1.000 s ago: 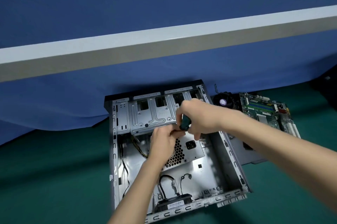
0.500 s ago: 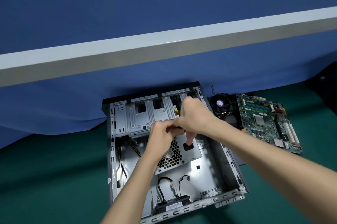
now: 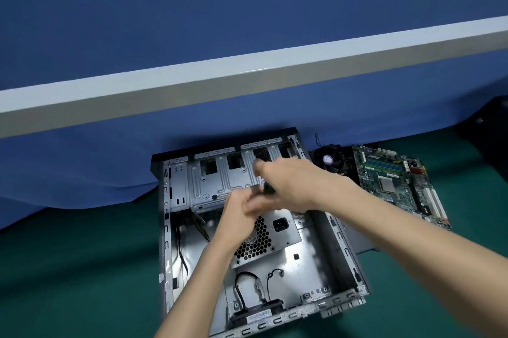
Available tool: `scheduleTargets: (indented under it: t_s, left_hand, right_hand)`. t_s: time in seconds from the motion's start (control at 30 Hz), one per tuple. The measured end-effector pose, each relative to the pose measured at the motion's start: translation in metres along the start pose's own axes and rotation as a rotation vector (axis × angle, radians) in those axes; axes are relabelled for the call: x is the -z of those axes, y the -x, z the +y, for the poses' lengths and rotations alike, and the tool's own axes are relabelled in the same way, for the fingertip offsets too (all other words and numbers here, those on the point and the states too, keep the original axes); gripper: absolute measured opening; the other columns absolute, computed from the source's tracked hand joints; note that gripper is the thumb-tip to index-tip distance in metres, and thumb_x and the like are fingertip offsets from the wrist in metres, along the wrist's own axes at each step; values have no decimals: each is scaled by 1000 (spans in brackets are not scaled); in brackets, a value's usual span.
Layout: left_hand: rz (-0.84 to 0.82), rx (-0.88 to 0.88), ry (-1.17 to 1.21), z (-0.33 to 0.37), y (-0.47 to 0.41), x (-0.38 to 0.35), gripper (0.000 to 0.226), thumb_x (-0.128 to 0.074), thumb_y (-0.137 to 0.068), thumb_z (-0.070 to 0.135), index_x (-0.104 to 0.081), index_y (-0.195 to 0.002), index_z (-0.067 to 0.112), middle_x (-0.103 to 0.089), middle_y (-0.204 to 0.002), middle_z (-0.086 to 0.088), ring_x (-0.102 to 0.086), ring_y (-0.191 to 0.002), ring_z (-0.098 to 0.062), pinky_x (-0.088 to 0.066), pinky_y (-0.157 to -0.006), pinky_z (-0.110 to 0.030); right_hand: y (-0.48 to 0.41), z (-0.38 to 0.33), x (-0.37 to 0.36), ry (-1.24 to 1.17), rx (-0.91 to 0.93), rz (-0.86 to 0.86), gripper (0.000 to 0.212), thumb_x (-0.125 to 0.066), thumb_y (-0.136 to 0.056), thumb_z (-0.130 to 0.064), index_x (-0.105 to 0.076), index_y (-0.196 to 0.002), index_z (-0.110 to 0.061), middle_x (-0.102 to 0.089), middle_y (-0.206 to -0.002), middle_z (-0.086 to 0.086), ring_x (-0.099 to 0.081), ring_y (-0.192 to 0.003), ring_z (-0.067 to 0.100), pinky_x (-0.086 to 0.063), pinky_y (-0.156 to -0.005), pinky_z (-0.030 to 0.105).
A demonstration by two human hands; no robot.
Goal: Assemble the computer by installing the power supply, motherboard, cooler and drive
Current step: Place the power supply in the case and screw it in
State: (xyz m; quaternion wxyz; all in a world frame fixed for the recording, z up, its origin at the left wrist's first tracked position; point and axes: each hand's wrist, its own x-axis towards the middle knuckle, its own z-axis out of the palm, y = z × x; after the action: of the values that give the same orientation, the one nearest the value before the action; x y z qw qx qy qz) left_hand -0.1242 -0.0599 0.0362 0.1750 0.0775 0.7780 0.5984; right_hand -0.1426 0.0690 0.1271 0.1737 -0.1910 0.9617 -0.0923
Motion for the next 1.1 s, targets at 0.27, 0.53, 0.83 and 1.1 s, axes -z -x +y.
scheduleTargets:
  t_s: [0.27, 0.53, 0.83, 1.1]
  left_hand:
    - [104, -34, 32, 10, 0, 6, 27, -67, -76, -12, -64, -72, 14, -71, -67, 11, -68, -67, -3, -50, -59, -13]
    - [-65, 12, 126, 10, -3, 21, 48, -48, -87, -17, -72, -74, 22, -75, -79, 8, -71, -85, -7, -52, -72, -11]
    - [132, 117, -210, -15, -3, 3, 33, -64, -88, 5, -65, -119, 15, -71, -101, 5, -65, -94, -7, -54, -87, -25]
    - [133, -67, -863, -35, -3, -60, 35, -40, -100, 36, -58, -125, 18, -61, -114, -1, -53, -104, -20, -39, -85, -31]
  right_hand:
    - [-8, -18, -5, -31, -112, 118, 44, -33, -101, -40, -34, -67, -13, -57, -77, 5, -55, -76, 31, -32, -64, 34]
    - [-1, -9, 5, -187, 35, 77, 27, -54, -95, -31, -45, -95, -6, -45, -70, -1, -43, -46, 11, -30, -36, 20]
    - [24, 62, 3, -1035, -328, 628, 16, -64, -81, -10, -58, -66, -9, -52, -41, -5, -44, -32, 10, -34, -35, 19]
    - [91, 204, -45, -1477, -683, 966, 12, -47, -94, -10, -49, -82, -9, -62, -63, 8, -64, -56, 23, -56, -57, 33]
